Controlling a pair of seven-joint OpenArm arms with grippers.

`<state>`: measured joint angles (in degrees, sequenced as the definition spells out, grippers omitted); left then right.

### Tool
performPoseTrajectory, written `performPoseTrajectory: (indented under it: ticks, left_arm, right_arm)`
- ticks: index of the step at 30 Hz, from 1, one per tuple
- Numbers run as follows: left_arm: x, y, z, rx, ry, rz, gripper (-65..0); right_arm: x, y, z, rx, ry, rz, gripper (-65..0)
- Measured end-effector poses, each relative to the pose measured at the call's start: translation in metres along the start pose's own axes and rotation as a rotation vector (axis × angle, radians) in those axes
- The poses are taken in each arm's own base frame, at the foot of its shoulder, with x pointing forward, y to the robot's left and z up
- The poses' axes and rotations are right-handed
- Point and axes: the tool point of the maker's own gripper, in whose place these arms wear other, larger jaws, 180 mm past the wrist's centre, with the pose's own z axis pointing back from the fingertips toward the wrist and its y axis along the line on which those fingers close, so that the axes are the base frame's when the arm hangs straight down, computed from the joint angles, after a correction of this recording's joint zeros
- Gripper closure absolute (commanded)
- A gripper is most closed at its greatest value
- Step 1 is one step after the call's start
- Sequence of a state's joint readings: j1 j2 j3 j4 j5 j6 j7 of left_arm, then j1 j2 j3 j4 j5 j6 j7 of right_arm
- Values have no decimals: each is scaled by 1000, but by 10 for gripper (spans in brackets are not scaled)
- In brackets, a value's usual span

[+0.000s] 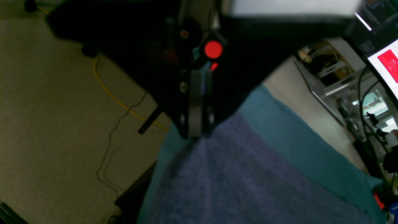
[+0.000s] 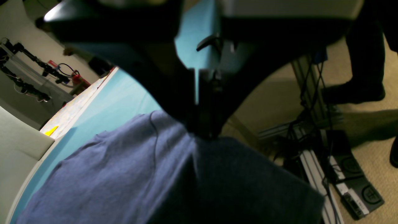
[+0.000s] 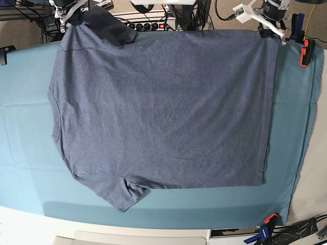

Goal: Fold the T-shirt properly
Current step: 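Drag the shirt by its shoulders toward the robot with both grippers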

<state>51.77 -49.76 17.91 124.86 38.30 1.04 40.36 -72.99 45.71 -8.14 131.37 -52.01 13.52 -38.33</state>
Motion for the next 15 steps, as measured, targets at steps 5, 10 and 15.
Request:
performPoseTrajectory:
  ticks: [5,10,15]
  left_arm:
    - [4,4,4,7,-8,9,0]
    - [4,5,4,9,-3,11,0]
    - [2,2,6,1,6,8,0]
  right_arm:
    - [-1,6,3,21,7,3,0]
    - [-3,6,3,18,17,7,0]
    - [-5,5,3,14,29,12,0]
